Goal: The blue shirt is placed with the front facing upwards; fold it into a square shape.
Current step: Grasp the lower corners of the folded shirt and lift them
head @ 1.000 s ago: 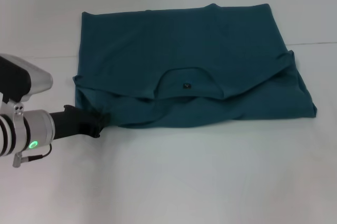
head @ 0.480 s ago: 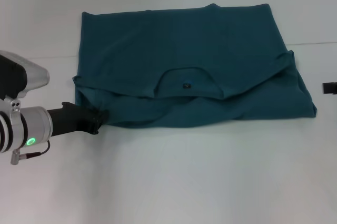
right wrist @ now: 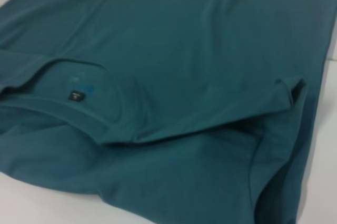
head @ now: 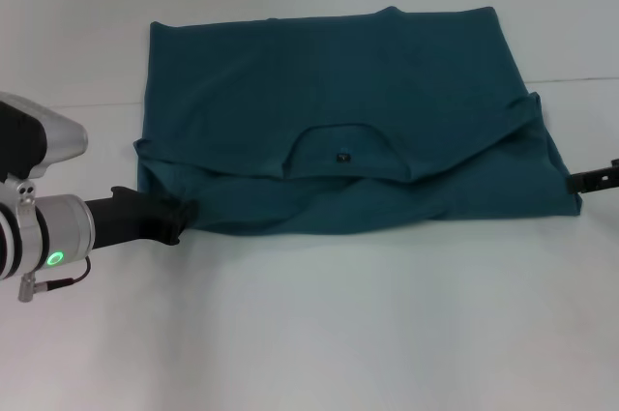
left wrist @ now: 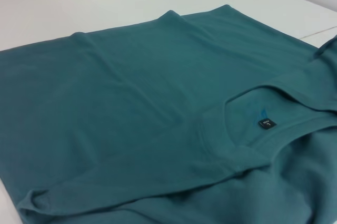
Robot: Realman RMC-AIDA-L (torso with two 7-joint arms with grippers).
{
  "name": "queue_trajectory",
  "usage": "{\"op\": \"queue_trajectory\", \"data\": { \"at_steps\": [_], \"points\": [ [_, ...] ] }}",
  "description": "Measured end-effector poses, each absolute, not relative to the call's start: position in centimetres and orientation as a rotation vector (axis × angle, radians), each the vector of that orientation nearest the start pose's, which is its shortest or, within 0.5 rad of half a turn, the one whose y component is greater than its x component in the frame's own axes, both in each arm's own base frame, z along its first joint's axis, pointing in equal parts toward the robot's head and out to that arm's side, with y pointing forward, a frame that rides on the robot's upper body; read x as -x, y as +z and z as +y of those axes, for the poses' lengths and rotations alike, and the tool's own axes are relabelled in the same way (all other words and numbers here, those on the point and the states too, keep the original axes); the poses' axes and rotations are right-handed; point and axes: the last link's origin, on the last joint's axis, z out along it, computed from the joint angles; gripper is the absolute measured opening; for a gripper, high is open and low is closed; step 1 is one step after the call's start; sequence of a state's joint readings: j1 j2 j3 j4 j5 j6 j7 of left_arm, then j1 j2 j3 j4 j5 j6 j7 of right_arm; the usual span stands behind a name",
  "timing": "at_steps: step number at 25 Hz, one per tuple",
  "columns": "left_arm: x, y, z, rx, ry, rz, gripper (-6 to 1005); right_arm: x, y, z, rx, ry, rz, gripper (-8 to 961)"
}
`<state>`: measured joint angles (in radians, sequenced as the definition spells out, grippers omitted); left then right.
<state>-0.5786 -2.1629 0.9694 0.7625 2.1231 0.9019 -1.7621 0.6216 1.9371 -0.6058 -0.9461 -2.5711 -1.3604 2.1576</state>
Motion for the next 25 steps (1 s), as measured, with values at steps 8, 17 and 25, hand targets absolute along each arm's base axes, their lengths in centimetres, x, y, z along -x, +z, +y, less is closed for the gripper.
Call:
{"op": "queue_trajectory", "data": {
  "at_steps": [8,17,25],
  "points": [
    [25.9,-3.5,39.6,2.381,-0.248,-0.838,61,-32.6,8.7,40.0,2.144,0.024,1.256,841],
    [25.7,-3.5,39.6,2.394,-0.252,-0.832,61,-32.4,6.4,40.9,2.138,0.007,1.249,805],
    [25.6,-3.5,39.6,2.393,-0.253,-0.828,61,-32.8,5.6,40.7,2.149,-0.029,1.246,603]
  ]
}}
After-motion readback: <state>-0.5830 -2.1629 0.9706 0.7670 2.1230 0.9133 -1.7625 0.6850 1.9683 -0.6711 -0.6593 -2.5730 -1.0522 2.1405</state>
